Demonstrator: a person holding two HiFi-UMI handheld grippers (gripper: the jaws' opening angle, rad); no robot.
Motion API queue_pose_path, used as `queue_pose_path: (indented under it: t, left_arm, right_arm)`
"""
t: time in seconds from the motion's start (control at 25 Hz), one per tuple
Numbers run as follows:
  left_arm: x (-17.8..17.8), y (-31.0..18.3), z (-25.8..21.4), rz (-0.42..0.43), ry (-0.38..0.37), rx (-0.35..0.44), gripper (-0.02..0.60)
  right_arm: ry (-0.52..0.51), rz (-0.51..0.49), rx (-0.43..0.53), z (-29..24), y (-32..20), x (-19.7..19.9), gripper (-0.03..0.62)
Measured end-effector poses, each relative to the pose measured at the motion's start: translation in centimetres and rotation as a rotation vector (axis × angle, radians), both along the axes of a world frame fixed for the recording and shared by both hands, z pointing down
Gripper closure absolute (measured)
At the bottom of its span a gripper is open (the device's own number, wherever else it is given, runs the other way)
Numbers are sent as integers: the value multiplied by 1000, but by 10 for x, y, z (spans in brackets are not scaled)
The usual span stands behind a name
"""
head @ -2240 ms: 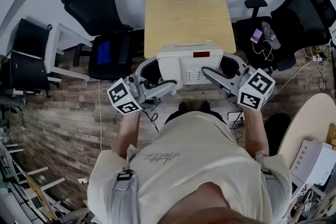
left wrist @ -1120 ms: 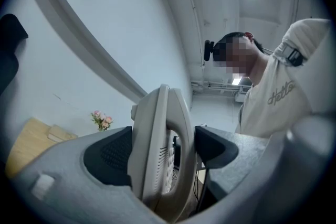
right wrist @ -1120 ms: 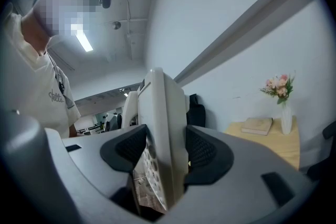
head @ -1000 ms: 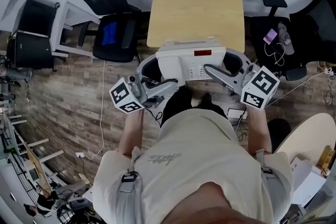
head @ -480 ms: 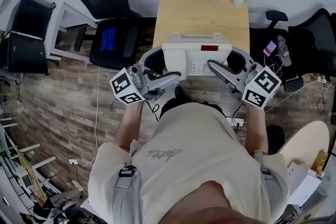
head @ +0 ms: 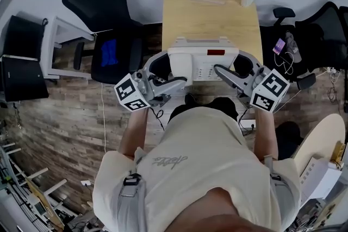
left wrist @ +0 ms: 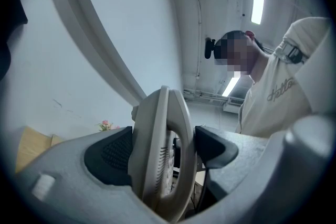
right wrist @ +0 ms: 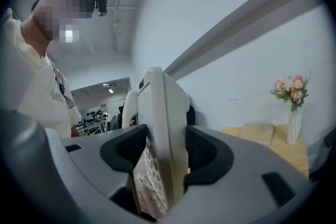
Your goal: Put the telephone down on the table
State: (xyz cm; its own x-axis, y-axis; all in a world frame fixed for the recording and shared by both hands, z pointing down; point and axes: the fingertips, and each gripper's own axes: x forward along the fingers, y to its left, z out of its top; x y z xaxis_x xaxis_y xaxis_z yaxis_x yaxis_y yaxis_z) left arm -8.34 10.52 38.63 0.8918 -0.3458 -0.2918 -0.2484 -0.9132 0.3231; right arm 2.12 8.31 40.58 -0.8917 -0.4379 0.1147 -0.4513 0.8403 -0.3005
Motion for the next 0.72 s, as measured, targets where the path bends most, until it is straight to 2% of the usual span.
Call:
queue_pose_path:
  t: [0.24, 0.44, 0.72]
  left_arm:
    - [-31, -43, 6, 44, 18, -34, 210]
    - [-13, -63, 13, 58, -3, -49, 210]
    - [14, -123, 7, 29, -22, -56, 210]
  right_arm:
    - [6, 42, -59, 9, -36, -29, 361]
    - [-9, 54, -67, 18, -55, -12, 361]
    - [-47, 13, -61, 15, -117, 15, 362]
